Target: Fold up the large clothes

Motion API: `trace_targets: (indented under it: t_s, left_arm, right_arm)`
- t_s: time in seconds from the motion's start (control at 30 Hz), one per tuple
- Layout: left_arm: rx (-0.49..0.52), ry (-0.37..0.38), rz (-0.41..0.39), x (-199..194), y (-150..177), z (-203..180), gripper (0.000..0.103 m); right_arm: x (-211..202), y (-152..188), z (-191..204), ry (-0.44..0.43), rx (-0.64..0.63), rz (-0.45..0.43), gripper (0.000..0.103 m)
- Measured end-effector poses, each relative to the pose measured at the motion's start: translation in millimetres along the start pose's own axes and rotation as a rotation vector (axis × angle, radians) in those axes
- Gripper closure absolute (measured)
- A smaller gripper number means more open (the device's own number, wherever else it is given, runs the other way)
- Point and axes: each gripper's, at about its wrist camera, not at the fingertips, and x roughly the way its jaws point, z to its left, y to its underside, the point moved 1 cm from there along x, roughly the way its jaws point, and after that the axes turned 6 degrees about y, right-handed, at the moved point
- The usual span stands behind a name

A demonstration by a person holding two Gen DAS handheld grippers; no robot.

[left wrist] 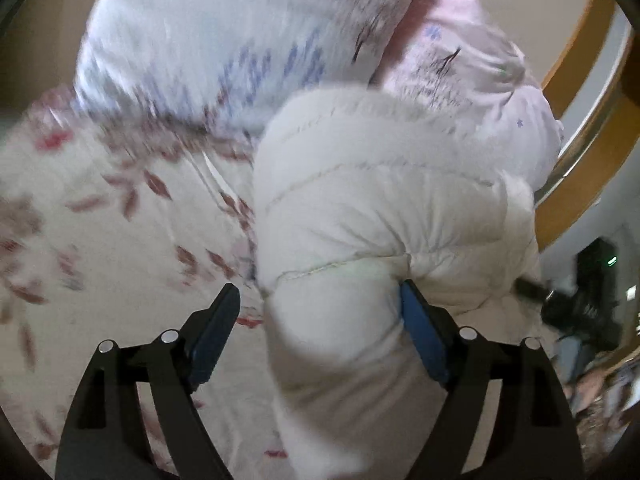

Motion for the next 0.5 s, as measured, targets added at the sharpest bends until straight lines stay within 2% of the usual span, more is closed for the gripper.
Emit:
trace_targets:
  t_s: [0.03,0.1,0.13,0.2,0.27,0.37,0.43,0.5]
  left_arm:
    - [0.033,-0.020,-0.029,-9,2,-7,0.021]
    - [0.114,-0.059,-0.068,-24,7,-26,0.021]
    - [0.156,-0.082,-0.075,-28,10,-37,0.021]
    - [0.246,-0.134,-0.072,-28,16,-57,0.021]
    - [0.322,-0.188,-0.058,-24,24,-71,0.021]
    - [0.369,-0.219,-0.018,-11,31,-82,0.020]
    - [0.356,-0.210,0.009,-1,32,-82,0.020]
    - [0.349,-0.205,0.016,3,36,-81,0.019]
  right_arm:
    - [-16,-8,-2,0.022,0.014,-0.075,0.017]
    - [-33,-21,-8,0.026,0.035,-0.166,0.019]
    - [-35,-26,-6,0.022,0.037,-0.186,0.026]
    - [-33,-28,-5,0.011,0.016,-0.173,0.040]
    - [-16,-27,8,0.063,-0.031,-0.134,0.073]
    - [9,-12,5,0.145,-0.036,-0.092,0.083]
    - [16,-7,-8,0.206,-0.006,-0.082,0.084]
    - [24,-4,-25,0.231,0.042,-0.054,0.084]
